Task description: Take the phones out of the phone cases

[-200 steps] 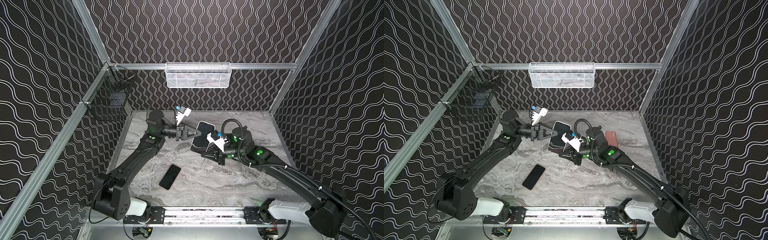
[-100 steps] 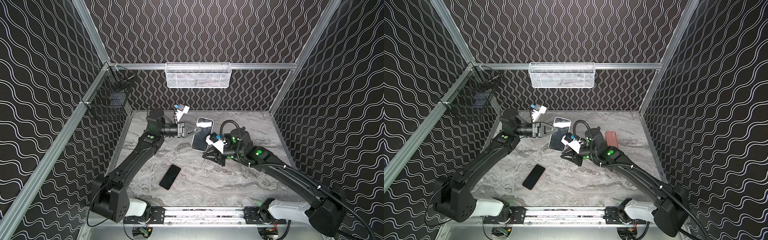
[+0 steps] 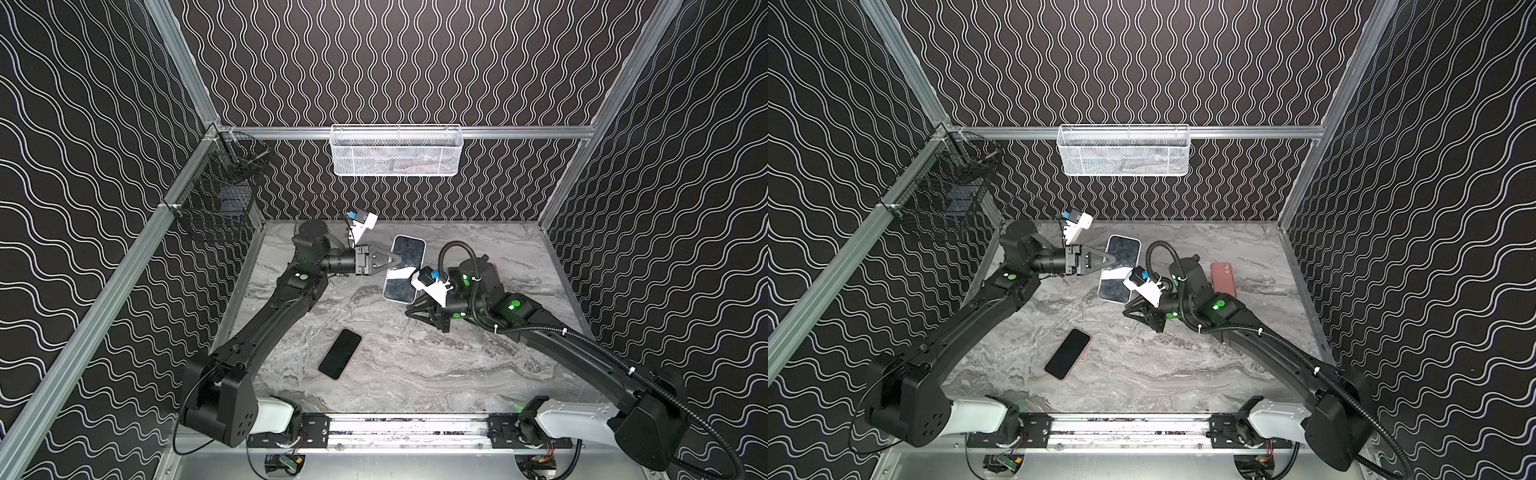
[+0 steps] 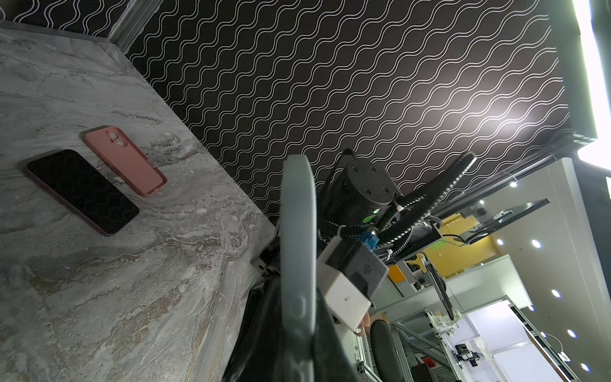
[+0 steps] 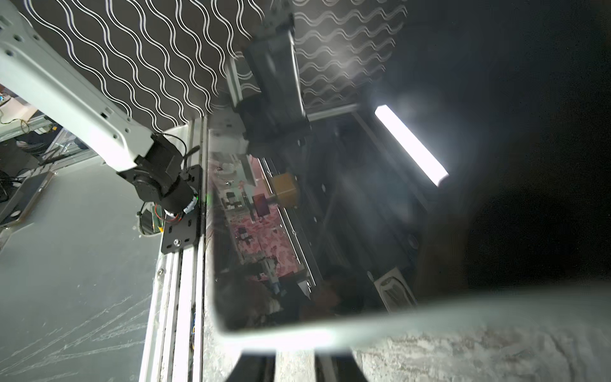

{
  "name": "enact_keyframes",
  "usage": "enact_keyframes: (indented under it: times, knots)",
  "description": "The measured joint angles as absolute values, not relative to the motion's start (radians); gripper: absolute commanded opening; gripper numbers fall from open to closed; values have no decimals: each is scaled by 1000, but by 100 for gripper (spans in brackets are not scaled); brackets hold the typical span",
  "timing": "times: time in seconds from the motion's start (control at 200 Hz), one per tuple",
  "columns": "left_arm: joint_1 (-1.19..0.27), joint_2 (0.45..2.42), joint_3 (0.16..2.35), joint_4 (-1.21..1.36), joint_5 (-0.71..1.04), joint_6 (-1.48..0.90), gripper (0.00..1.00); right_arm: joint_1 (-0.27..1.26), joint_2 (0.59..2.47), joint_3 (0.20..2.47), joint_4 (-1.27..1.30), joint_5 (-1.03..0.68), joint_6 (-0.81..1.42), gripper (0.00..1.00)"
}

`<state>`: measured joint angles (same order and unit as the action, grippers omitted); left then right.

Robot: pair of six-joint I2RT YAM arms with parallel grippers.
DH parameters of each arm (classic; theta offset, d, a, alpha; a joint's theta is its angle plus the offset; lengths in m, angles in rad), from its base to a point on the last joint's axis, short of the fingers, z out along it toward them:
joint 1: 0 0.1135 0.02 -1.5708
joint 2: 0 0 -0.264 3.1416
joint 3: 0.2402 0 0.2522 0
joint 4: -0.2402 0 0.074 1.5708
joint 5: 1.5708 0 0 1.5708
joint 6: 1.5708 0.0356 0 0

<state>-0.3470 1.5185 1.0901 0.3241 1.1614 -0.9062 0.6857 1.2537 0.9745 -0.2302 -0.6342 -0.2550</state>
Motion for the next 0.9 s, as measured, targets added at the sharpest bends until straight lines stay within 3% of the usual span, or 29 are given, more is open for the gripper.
enact_keyframes:
  times: [0.531, 0.901]
  knots:
    - [-347, 1516, 1061, 418, 1147, -992, 0, 644, 1225, 931, -185, -662, -240, 23]
    - [-347, 1520, 1079, 360, 1153, -951, 0, 557, 1233, 1018, -250, -907, -194, 26]
